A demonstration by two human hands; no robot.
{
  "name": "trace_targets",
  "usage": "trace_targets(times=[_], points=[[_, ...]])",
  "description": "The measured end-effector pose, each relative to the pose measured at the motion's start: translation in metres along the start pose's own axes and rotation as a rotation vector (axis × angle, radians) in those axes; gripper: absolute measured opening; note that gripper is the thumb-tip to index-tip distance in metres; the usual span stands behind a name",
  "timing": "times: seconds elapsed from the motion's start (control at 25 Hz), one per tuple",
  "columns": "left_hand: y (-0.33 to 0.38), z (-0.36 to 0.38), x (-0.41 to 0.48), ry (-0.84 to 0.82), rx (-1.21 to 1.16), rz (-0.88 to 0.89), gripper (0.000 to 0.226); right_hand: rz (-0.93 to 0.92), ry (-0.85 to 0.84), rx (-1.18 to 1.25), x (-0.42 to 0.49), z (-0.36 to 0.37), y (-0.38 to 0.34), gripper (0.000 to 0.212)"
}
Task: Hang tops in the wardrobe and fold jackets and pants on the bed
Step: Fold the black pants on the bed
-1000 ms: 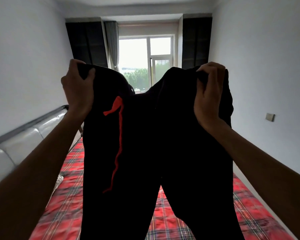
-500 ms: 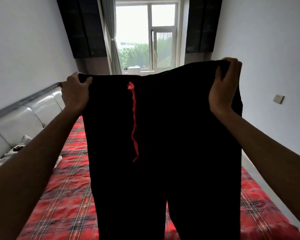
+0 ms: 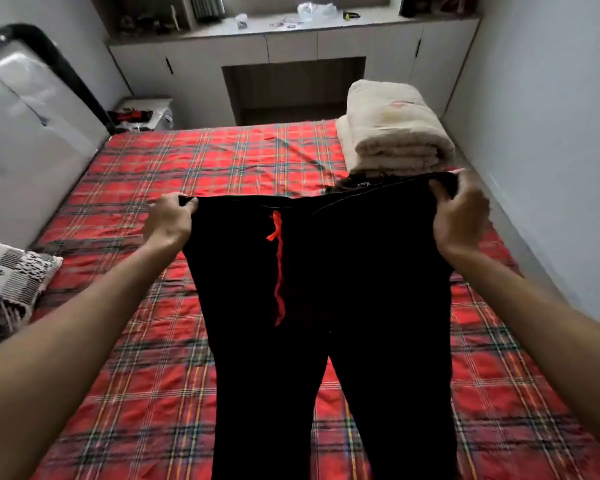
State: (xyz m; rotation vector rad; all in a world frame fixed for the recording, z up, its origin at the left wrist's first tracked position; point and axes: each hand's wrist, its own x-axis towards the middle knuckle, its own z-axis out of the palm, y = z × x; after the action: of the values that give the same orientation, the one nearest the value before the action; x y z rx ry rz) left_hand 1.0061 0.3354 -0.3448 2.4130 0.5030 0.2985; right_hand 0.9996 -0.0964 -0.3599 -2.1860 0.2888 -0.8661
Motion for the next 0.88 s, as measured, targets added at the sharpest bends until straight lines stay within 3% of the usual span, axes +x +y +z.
trace_targets(times=[0.2,0.24,0.32,0.4,0.52,0.6,0.68,0.8,0.88], points=[[-0.037,0.137,0.088,-0.051,-0.058,-0.191,0.025,0.275,-0.296,0.010,0.035,0.142,0.099,0.018],[-0.044,0.168,0.111,-0.016,-0.076,-0.205,0.026,0.292,-0.334,0.005,0.041,0.175,0.121,0.022],[-0.066,0.233,0.133,0.005,0.016,-0.216,0.042,0.291,-0.447,-0.015,0.028,0.233,0.165,0.050],[-0.111,0.301,0.112,-0.071,0.264,-0.057,0.066,0.207,-0.620,-0.060,-0.031,0.277,0.217,0.074],[-0.206,0.372,0.012,-0.381,0.594,0.316,0.076,-0.182,-1.042,-0.263,-0.176,0.288,0.273,0.066],[-0.264,0.386,-0.049,-0.515,0.731,0.252,0.079,-0.354,-1.202,-0.377,-0.254,0.280,0.287,0.068],[-0.306,0.388,-0.086,-0.523,0.696,0.053,0.080,-0.329,-1.136,-0.434,-0.299,0.281,0.294,0.070],[-0.326,0.374,-0.108,-0.343,0.513,-0.132,0.076,-0.194,-0.971,-0.369,-0.328,0.281,0.275,0.066],[-0.331,0.362,-0.127,-0.258,0.405,-0.368,0.074,-0.129,-0.979,-0.266,-0.354,0.266,0.253,0.065]])
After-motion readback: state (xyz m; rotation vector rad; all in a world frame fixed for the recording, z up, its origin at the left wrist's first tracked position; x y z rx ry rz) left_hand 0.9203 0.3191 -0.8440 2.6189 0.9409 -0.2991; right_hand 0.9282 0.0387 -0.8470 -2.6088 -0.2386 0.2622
